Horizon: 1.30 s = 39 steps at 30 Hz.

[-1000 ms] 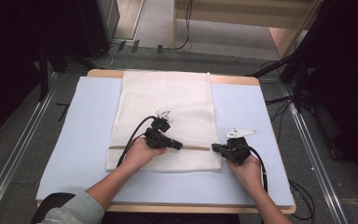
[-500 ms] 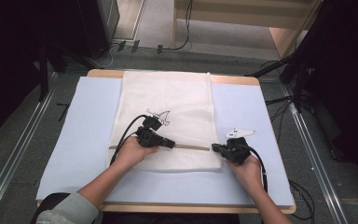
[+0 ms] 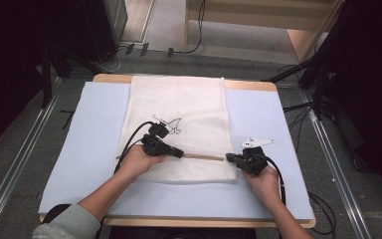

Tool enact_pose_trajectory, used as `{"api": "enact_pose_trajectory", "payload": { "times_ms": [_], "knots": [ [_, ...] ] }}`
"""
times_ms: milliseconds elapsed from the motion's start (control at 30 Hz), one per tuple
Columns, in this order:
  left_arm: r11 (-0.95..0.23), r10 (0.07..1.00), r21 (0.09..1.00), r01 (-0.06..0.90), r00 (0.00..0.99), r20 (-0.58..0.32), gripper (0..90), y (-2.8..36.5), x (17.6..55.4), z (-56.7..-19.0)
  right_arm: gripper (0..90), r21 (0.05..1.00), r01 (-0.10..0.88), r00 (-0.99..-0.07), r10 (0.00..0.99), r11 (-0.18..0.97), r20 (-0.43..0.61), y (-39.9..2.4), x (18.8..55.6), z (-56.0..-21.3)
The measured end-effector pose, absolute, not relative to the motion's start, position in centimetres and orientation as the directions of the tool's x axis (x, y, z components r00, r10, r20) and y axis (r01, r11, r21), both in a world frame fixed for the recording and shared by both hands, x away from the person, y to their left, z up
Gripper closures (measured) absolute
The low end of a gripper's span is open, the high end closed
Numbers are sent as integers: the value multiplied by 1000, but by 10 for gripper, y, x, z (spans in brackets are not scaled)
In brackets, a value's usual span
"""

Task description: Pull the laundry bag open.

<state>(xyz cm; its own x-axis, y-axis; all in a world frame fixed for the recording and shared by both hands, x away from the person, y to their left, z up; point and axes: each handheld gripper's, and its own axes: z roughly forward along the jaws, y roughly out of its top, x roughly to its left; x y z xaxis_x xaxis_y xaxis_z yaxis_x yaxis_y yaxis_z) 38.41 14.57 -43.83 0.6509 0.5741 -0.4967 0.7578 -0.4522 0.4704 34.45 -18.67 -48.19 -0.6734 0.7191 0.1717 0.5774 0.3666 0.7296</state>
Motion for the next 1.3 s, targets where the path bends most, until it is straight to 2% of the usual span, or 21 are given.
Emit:
{"api": "enact_pose_trajectory", "payload": {
  "times_ms": [500,933,1300],
  "knots": [
    [-443,555,482,756,653,-515,890,164,383,-434,900,731,576,-666,728,367,159,-185,343,-482],
    [-384,599,471,794,603,-528,890,201,383,-431,900,728,579,-664,730,367,160,-185,343,-481],
    [-364,601,478,800,594,-535,889,209,383,-428,900,727,577,-668,727,372,159,-185,344,-481]
  ]
}}
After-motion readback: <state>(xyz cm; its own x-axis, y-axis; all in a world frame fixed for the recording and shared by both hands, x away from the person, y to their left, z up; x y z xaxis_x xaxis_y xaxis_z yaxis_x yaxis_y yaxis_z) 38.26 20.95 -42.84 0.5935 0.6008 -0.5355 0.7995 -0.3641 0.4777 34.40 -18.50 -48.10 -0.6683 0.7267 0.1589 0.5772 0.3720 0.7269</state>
